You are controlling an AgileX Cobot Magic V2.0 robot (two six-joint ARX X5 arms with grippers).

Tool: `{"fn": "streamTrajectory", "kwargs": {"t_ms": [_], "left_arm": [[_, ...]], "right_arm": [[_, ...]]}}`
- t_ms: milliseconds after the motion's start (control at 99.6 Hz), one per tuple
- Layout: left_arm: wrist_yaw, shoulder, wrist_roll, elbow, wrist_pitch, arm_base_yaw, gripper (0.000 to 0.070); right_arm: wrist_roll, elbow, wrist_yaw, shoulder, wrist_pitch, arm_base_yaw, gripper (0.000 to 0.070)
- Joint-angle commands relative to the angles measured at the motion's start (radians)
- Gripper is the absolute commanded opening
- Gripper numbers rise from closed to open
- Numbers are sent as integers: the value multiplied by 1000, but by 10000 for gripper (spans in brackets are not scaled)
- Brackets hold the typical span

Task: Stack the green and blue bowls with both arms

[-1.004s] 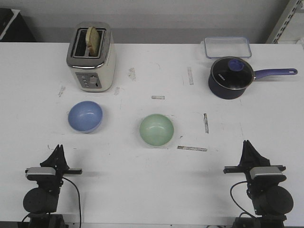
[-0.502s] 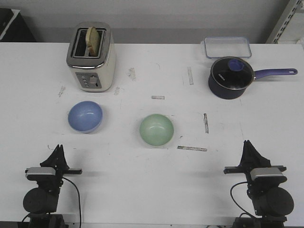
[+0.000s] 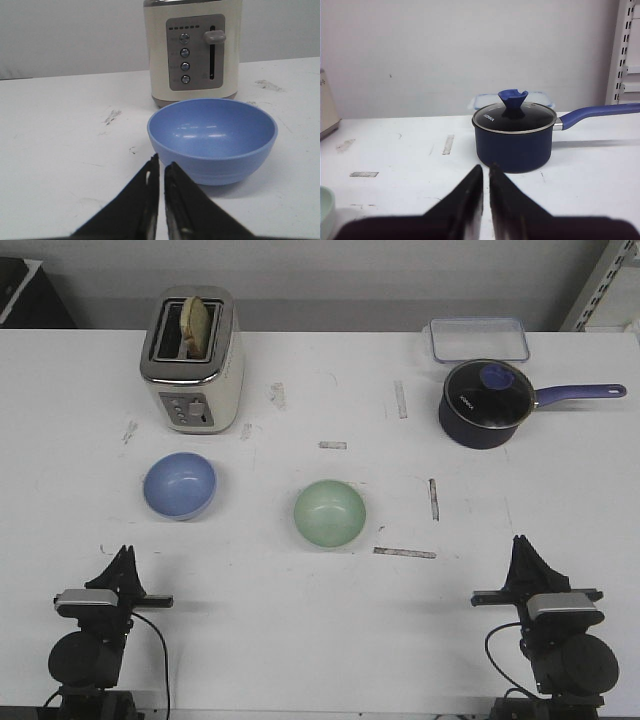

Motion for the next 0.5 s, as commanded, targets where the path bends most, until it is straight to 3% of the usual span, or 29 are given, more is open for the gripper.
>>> {"fn": "streamTrajectory", "kwargs": {"t_ms": [0,492], "left_arm": [[-2,21,6,56,4,-2,1],[-2,443,1,339,-96,-2,1]], "right_arm": [[9,-1,3,-2,14,1,12],[9,-1,3,-2,14,1,12]]}}
